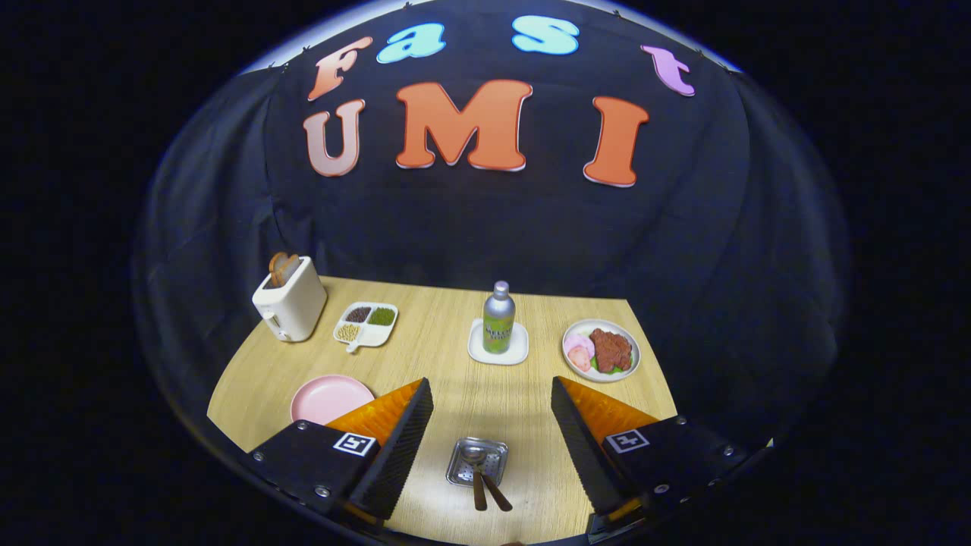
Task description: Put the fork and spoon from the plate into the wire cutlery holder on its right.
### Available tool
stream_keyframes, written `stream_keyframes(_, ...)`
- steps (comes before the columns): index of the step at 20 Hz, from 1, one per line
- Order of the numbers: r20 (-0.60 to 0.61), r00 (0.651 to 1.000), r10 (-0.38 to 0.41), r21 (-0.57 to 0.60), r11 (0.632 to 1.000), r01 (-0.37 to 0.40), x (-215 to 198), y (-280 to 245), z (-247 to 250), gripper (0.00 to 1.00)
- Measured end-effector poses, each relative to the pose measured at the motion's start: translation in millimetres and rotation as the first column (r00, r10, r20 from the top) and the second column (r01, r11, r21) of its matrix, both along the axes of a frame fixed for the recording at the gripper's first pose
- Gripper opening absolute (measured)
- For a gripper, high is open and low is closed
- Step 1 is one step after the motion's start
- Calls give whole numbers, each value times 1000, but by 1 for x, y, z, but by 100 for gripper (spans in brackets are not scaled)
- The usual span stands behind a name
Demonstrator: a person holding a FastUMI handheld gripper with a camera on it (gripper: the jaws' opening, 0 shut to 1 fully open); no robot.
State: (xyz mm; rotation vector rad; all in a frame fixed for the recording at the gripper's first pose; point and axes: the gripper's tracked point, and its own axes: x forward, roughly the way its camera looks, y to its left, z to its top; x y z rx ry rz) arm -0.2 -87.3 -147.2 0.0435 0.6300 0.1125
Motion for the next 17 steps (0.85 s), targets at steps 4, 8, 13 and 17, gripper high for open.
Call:
stream_keyframes(4,239,971,-27,-3,1000,29,11,1,60,98)
stream_keyframes(8,421,904,-69,45,997,55,12,1,121,97)
stream_keyframes(13,537,838,-96,60,995,75,11,-3,167,97)
stream_keyframes(17,553,825,-114,87,993,78,6,-3,175,97)
